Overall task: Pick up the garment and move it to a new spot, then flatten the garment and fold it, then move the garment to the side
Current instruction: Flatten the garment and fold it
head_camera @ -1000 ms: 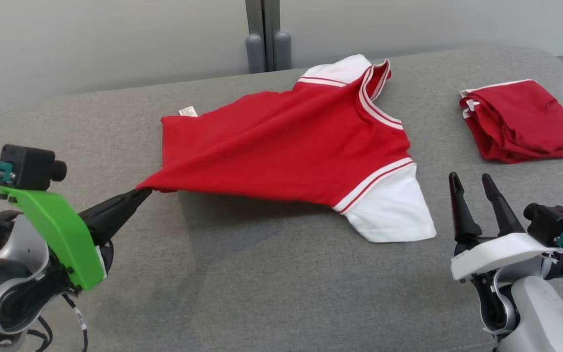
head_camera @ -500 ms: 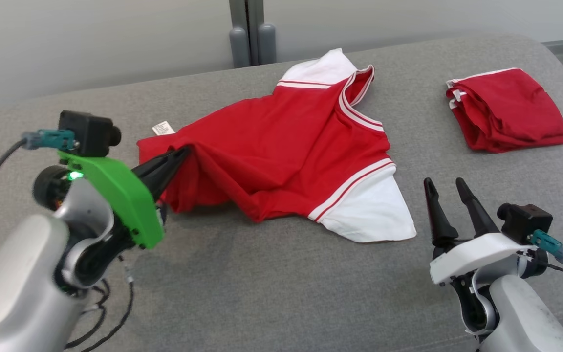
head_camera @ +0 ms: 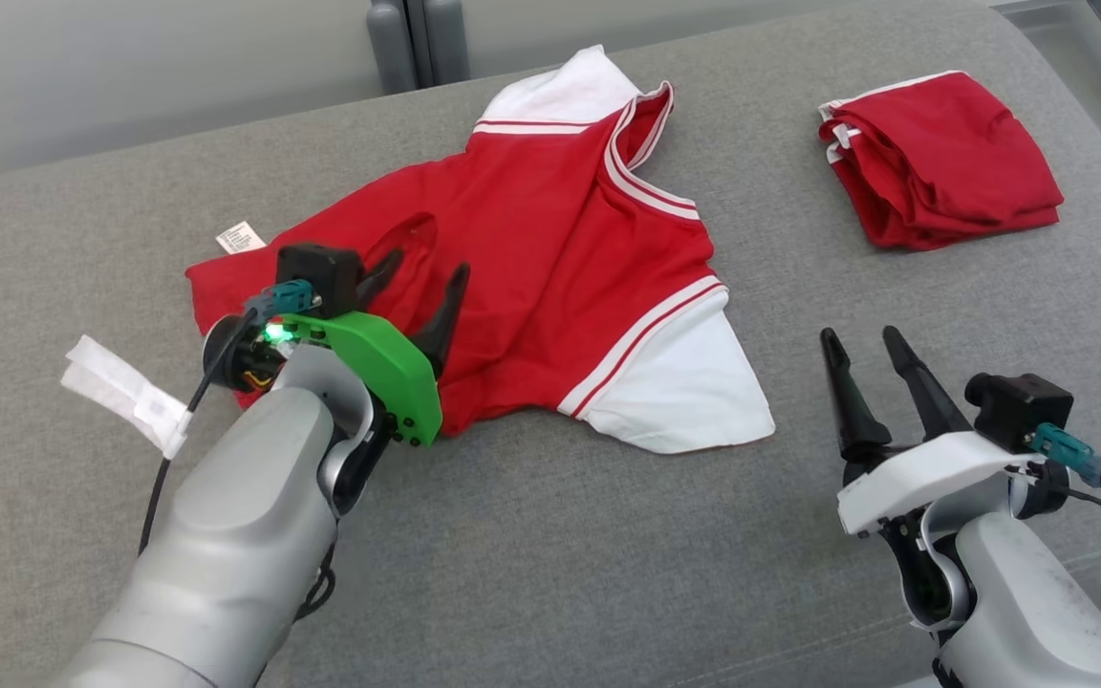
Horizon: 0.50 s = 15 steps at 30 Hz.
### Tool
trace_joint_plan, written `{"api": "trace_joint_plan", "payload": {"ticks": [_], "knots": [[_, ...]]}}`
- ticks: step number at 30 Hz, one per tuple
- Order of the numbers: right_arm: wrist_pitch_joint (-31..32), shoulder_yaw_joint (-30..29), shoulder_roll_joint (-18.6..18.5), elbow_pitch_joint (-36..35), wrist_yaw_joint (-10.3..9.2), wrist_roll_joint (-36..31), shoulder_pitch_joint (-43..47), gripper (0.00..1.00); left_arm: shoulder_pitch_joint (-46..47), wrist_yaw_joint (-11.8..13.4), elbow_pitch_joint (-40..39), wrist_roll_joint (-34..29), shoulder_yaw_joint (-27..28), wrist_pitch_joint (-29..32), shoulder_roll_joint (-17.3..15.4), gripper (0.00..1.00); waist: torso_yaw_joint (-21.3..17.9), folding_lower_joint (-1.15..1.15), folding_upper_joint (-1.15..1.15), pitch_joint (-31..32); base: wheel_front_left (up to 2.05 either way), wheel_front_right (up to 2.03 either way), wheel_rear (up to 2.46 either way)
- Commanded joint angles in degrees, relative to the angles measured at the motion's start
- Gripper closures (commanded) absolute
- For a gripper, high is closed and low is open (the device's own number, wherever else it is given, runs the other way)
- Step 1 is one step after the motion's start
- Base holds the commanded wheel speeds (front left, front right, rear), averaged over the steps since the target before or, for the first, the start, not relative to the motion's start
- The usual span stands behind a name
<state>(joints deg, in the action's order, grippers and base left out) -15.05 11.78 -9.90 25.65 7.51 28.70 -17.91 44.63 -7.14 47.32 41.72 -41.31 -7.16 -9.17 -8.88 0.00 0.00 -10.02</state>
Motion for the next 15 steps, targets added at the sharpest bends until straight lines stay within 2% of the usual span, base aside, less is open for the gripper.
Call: {"api": "trace_joint_plan", "payload": {"ticks": [1, 4, 8, 15], "knots": [[-0.14, -0.43, -0.19, 0.08, -0.05, 0.43, 0.34, 0.00, 1.94, -0.31, 1.32, -0.59, -0.55, -1.30, 0.20, 0.00, 0.83, 0.00, 0.00, 0.19, 0.00, 0.00, 0.00], [-0.15, -0.74, 0.03, 0.13, -0.05, 0.45, 1.28, 0.00, 2.95, -0.40, 2.56, 0.01, -1.32, -3.50, 0.52, 0.00, 2.43, 0.00, 0.00, 1.28, 0.00, 0.00, 0.00], [-0.15, -1.12, 0.31, -0.52, -0.05, 0.23, 2.27, 0.00, 2.78, -0.40, 1.22, 0.97, -0.77, -6.00, -0.94, 0.00, 4.78, 0.00, 0.00, 3.23, 0.00, 0.00, 0.00], [-0.16, -1.96, 0.10, -1.27, -0.05, -0.40, 4.06, 0.00, -3.49, 1.59, -4.53, 1.07, 0.59, -7.44, -3.91, 0.00, 7.64, 0.00, 0.00, 4.48, 0.00, 0.00, 0.00]]}}
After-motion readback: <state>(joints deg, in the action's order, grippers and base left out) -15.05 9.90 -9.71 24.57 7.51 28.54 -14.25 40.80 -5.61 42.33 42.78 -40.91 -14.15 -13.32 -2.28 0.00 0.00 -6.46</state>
